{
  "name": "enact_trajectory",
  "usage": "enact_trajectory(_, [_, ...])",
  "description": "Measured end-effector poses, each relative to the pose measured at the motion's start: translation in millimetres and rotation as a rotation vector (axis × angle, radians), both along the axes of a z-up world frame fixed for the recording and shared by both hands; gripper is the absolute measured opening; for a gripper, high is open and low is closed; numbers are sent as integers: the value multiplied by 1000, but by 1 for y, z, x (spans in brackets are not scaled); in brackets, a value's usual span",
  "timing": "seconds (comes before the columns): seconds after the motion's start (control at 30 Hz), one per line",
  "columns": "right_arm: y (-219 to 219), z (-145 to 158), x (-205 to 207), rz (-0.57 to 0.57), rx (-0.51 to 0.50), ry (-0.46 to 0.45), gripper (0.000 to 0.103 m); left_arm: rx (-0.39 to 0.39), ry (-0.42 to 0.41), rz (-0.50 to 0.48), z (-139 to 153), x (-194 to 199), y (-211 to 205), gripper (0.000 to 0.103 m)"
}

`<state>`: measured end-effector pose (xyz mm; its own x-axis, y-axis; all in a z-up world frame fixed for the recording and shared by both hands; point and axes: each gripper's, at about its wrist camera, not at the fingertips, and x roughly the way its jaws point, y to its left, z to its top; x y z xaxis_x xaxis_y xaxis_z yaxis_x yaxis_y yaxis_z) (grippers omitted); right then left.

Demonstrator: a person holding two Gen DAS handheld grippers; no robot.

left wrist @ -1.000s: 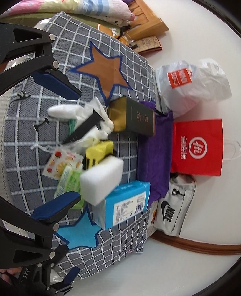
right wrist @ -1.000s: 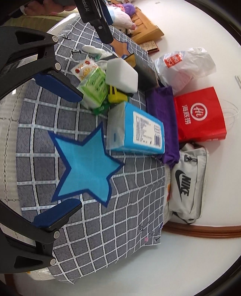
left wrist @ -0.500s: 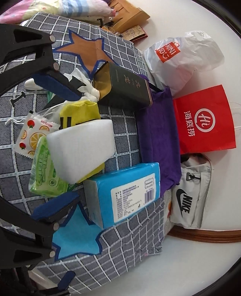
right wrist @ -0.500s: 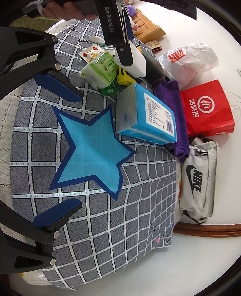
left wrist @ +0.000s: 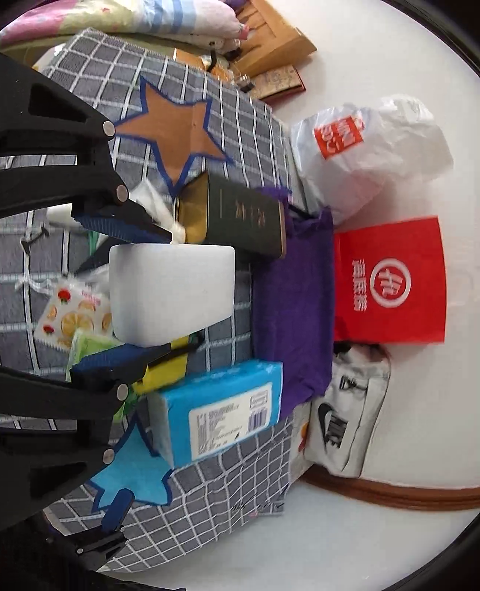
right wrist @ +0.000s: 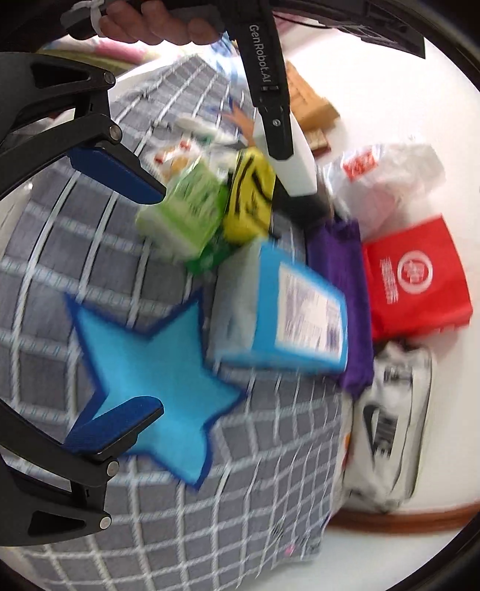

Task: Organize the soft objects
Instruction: 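Grasp the white block with the left tool while the right tool reaches toward the green wipes pack, then grasp the green wipes pack with the right tool while the left tool lifts the white block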

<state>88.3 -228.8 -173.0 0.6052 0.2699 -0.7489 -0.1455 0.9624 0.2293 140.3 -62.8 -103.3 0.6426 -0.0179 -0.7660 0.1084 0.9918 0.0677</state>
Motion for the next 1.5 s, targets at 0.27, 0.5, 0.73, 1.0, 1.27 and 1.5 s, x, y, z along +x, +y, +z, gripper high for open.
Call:
enact_trajectory(0.27, [46, -14, 28, 114, 12, -3, 103, -10, 24, 120, -14, -2, 62, 50])
enact_trajectory(0.5, [55, -29, 20, 116, 32, 15, 66, -79, 84, 180, -50, -5, 102, 50])
enact_trajectory(0.73, [38, -21, -15, 65, -21, -5, 59, -137, 130, 180, -72, -8, 115, 50])
enact_trajectory(1.0, [-10, -19, -36, -101, -78, 17, 58, -171, 103, 180, -63, -12, 123, 49])
enact_trajectory(1.27, [-7, -3, -35, -80, -50, 10, 49, -164, 67, 190, -39, -8, 127, 49])
enact_trajectory(1.5, [1, 23, -22, -42, -44, -37, 47, -166, 34, 176, -14, 2, 121, 49])
